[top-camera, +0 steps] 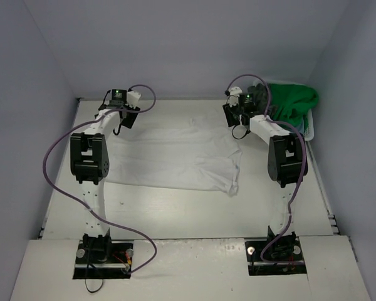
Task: Fold and stack the t-shirts
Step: Grap the side of the flattened tshirt furthest away from the robot with both arms
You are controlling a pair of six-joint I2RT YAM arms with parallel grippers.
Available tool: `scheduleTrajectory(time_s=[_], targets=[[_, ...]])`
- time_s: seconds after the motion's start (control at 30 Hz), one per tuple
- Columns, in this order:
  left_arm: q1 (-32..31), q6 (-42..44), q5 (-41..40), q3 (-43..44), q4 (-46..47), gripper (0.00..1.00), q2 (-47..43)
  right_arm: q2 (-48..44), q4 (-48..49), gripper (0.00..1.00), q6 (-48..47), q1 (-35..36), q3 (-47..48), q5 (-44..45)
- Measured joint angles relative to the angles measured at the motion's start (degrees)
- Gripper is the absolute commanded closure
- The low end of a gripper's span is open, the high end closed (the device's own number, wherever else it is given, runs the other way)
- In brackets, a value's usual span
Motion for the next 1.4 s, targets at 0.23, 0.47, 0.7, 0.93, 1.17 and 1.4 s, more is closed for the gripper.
scheduleTrajectory(time_s=[0.23, 0.47, 0.7, 0.93, 1.17, 1.4], targets=[[0.0, 0.9, 1.2, 7.9, -6.7, 0.46, 7.1, 0.0, 0.1, 0.58, -0.1, -0.3, -0.4, -0.4], [0.0, 2.0, 3.2, 13.9, -13.6, 0.46, 9.6, 0.0, 0.3, 0.58, 0.0, -1.2, -1.4, -0.7], [0.0, 3.3, 4.8, 18.4, -18.1, 0.46, 9.9, 0.0, 0.3, 0.58, 0.2, -1.2, -1.9, -0.9], [0.3, 5.0, 6.9, 29.1, -25.2, 0.46, 14.3, 0.0, 0.7, 0.58, 0.5, -1.2, -3.4, -1.3], [2.5, 5.4, 8.7, 38.9, -31.3, 0.43, 21.2, 0.0, 0.7, 0.58, 0.5, -1.2, -4.3, -1.3], [3.7, 6.3, 9.0, 41.2, -35.3, 0.41, 23.8, -0.1, 0.8, 0.58, 0.5, -1.2, -5.1, -1.3]])
